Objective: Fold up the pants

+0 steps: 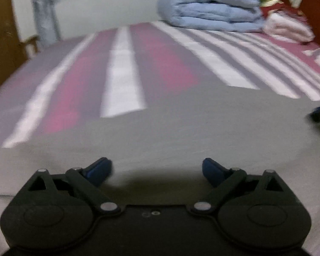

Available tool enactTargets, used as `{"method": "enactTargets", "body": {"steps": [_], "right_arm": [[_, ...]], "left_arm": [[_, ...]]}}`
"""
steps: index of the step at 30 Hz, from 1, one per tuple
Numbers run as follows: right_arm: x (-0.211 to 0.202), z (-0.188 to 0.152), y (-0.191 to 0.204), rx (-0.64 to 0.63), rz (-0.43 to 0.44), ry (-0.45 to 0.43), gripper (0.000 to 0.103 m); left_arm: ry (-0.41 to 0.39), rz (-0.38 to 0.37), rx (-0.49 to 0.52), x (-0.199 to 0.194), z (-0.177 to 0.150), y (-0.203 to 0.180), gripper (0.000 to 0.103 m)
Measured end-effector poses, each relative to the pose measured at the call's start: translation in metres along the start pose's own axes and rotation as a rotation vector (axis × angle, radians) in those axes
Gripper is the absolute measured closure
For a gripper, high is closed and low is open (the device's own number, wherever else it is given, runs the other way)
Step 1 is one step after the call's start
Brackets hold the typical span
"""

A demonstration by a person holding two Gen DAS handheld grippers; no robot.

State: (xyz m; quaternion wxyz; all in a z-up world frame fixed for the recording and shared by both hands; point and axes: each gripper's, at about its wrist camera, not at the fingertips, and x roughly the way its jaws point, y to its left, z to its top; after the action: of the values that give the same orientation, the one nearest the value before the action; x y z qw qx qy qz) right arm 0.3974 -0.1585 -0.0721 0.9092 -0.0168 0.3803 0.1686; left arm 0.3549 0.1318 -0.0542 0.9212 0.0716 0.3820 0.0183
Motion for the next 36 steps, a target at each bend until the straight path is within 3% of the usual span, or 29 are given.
{"method": "enactTargets", "body": {"steps": [1,4,6,8,9,10,11,13,15,17,19,21,23,24,25,27,33,36], "right_arm": [[-0.003,0.000,-0.010,-0.012,-0.047,-0.003,0.059],[-0.018,-0.005,-0.039,-0.012,-0.057,-0.010,0.059],[-0.041,-0.009,-0.060,0.042,-0.092,-0.104,0.058],[-0.063,-0.018,-0.085,0.111,-0.046,-0.200,0.058],[-0.059,-0.020,-0.096,0.133,-0.080,-0.169,0.058],[-0.044,-0.022,-0.111,0.177,-0.128,-0.065,0.058],[-0.036,-0.027,-0.125,0.229,-0.116,-0.010,0.058],[-0.056,-0.034,-0.148,0.361,-0.057,-0.075,0.058],[-0.094,-0.045,-0.158,0.391,-0.041,-0.193,0.058],[-0.129,-0.062,-0.173,0.411,-0.028,-0.281,0.051],[-0.160,-0.080,-0.190,0.464,-0.036,-0.358,0.016],[-0.188,-0.110,-0.215,0.552,-0.051,-0.434,0.014],[-0.208,-0.139,-0.247,0.708,-0.051,-0.467,0.014],[-0.211,-0.155,-0.264,0.811,-0.040,-0.471,0.022],[-0.220,-0.171,-0.273,0.891,-0.022,-0.462,0.044],[-0.217,-0.193,-0.292,1.015,0.009,-0.440,0.059],[-0.205,-0.237,-0.314,1.234,0.092,-0.448,0.059],[-0.206,-0.241,-0.320,1.244,0.129,-0.458,0.059]], "left_arm": [[-0.003,0.045,0.001,-0.004,-0.005,0.012,0.014],[-0.011,0.096,-0.061,-0.020,-0.022,0.050,0.014],[-0.066,0.109,-0.117,-0.038,-0.026,0.061,0.016],[-0.099,0.132,-0.119,-0.050,-0.034,0.060,0.012],[-0.078,0.122,-0.117,-0.048,-0.038,0.056,0.011],[-0.047,0.122,-0.124,-0.043,-0.043,0.053,0.011],[-0.047,0.134,-0.132,-0.040,-0.047,0.049,0.011],[-0.079,0.140,-0.154,-0.052,-0.052,0.047,0.011],[-0.129,0.125,-0.194,-0.070,-0.059,0.042,0.008],[-0.163,0.129,-0.195,-0.084,-0.070,0.035,0.006],[-0.182,0.151,-0.206,-0.094,-0.081,0.027,0.006],[-0.192,0.151,-0.245,-0.096,-0.087,0.025,0.006],[-0.200,0.147,-0.317,-0.102,-0.098,0.030,0.006],[-0.188,0.124,-0.360,-0.102,-0.103,0.034,0.006],[-0.179,0.105,-0.396,-0.100,-0.107,0.038,0.006],[-0.174,0.078,-0.436,-0.097,-0.111,0.045,0.005],[-0.161,0.065,-0.477,-0.089,-0.118,0.051,0.005],[-0.163,0.077,-0.467,-0.092,-0.119,0.049,0.006]]}}
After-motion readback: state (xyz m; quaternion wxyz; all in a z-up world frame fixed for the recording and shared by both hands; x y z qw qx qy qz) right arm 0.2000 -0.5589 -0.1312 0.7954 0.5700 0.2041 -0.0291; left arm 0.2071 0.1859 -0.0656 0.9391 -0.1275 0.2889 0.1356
